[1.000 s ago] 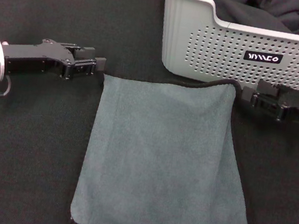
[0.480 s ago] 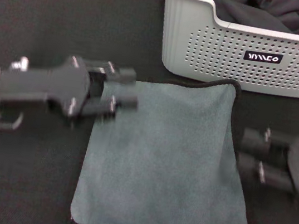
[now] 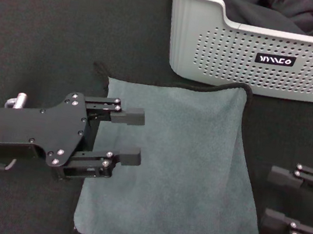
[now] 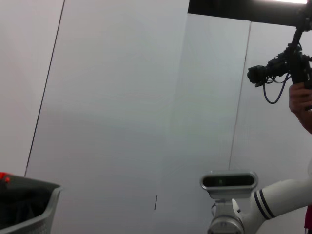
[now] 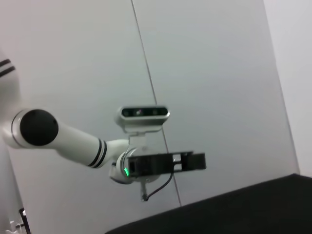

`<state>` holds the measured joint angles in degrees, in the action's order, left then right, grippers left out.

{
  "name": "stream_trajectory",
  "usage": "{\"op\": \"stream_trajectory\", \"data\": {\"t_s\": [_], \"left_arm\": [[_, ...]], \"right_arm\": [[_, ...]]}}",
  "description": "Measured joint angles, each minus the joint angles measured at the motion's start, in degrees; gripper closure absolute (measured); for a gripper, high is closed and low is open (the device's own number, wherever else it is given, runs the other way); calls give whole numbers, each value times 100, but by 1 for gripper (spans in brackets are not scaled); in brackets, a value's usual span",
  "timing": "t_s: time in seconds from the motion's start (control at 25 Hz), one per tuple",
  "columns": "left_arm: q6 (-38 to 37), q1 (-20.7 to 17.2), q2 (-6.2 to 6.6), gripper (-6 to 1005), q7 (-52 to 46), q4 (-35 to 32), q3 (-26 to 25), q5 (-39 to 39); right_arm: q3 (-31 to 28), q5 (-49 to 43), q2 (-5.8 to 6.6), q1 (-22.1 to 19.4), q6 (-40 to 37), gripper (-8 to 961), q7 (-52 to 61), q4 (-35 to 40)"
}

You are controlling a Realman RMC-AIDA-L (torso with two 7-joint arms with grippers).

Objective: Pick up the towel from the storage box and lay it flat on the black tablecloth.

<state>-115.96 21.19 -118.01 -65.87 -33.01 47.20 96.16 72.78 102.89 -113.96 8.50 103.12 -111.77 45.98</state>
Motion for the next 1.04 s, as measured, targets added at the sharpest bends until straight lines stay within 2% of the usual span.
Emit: {"op": "stream_trajectory", "data": {"t_s": [0.12,0.36,0.56,0.72,1.04], "left_arm": [[-4,24,40,436,4,-4,3,91],[-4,194,157,392,39,-4,9,312],[-10,274,265,318,51,62,-18,254],[-23,270,337,303,58,75,-12,200],[-23,210,297,303,169,85,8,218]], "right_arm": [[-2,64,-4,88,-22,332,17,41],[221,220,-96,565,-92,178,-20,-89],[454,234,-121,855,-201,126,3,-249],[529,283,-126,932,-192,126,1,-299],[594,301,-126,940,-196,126,-40,-330]]}}
